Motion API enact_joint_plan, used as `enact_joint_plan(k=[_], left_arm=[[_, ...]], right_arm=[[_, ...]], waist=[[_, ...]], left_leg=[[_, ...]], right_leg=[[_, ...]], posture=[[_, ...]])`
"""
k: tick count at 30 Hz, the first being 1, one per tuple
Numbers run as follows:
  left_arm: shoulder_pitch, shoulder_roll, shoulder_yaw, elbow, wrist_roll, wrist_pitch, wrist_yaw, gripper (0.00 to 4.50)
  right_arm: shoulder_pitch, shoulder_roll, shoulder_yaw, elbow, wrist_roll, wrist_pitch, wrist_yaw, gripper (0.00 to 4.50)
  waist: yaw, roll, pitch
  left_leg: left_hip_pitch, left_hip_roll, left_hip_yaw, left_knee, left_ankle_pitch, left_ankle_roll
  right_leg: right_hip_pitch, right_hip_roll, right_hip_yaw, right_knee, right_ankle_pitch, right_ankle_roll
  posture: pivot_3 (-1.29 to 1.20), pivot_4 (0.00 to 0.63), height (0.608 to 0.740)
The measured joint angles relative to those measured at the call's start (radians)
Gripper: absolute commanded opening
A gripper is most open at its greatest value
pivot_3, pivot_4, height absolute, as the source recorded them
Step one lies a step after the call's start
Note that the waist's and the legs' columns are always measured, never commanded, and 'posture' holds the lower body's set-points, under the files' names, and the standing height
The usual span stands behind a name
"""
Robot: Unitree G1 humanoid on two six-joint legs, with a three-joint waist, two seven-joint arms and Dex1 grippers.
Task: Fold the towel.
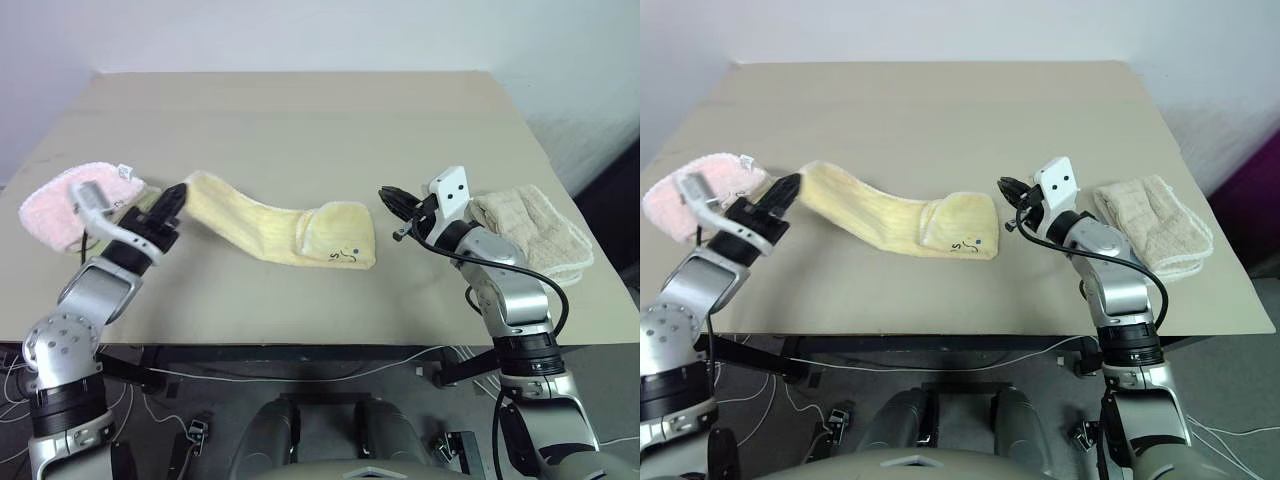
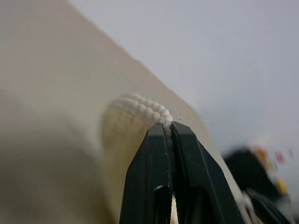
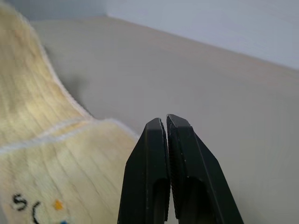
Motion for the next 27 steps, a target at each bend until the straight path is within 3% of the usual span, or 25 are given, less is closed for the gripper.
enact_joint_plan(k=[3,7,14,20,23,27], left_arm=[[-0.073,-0.014,-0.132,-0.045,0.071,0.026,-0.068,0.05],[-0.192,-0.115,-0.293,-0.035,0.174,0.045,-0.093,0.05],[-0.333,-0.210,-0.557,0.139,0.468,0.075,-0.134,0.05],[-0.364,-0.248,-0.659,0.240,0.639,0.085,-0.216,0.05],[-0.362,-0.255,-0.650,0.237,0.643,0.101,-0.261,0.78],[-0.329,-0.263,-0.580,0.205,0.615,0.134,-0.299,2.14]], right_arm=[[0.003,-0.005,-0.003,0.022,-0.020,-0.003,-0.020,0.18],[0.003,-0.017,-0.008,0.082,-0.063,0.000,-0.084,0.18],[0.010,-0.017,-0.064,0.097,-0.067,0.009,-0.145,0.18],[0.039,-0.013,-0.067,0.077,-0.066,0.018,-0.166,0.18],[0.042,-0.012,-0.069,0.063,-0.066,0.025,-0.171,0.18],[0.042,-0.011,-0.069,0.054,-0.067,0.034,-0.175,0.18]], waist=[[-0.001,0.000,0.000],[-0.001,0.000,0.000],[-0.002,0.000,0.000],[-0.003,0.001,0.001],[-0.003,0.001,0.001],[-0.004,0.001,0.001]], left_leg=[[0.000,0.000,0.000,-0.003,0.000,0.000],[-0.002,0.000,0.000,-0.005,0.001,-0.001],[-0.006,0.000,0.002,-0.006,0.004,-0.006],[-0.008,0.001,0.002,-0.006,0.005,-0.007],[-0.009,0.001,0.002,-0.005,0.005,-0.007],[-0.009,0.001,0.001,-0.005,0.005,-0.007]], right_leg=[[-0.001,0.000,0.000,-0.002,0.000,0.000],[-0.004,0.001,0.000,-0.002,0.000,0.000],[-0.010,0.003,0.000,-0.001,0.000,0.001],[-0.012,0.003,0.001,0.000,0.000,0.001],[-0.012,0.002,0.000,0.000,0.000,0.001],[-0.012,0.002,0.000,0.001,0.000,0.001]], posture=[[0.00,0.150,0.740],[0.00,0.150,0.740],[0.00,0.150,0.740],[0.00,0.150,0.740],[0.00,0.150,0.740],[0.00,0.150,0.740]])
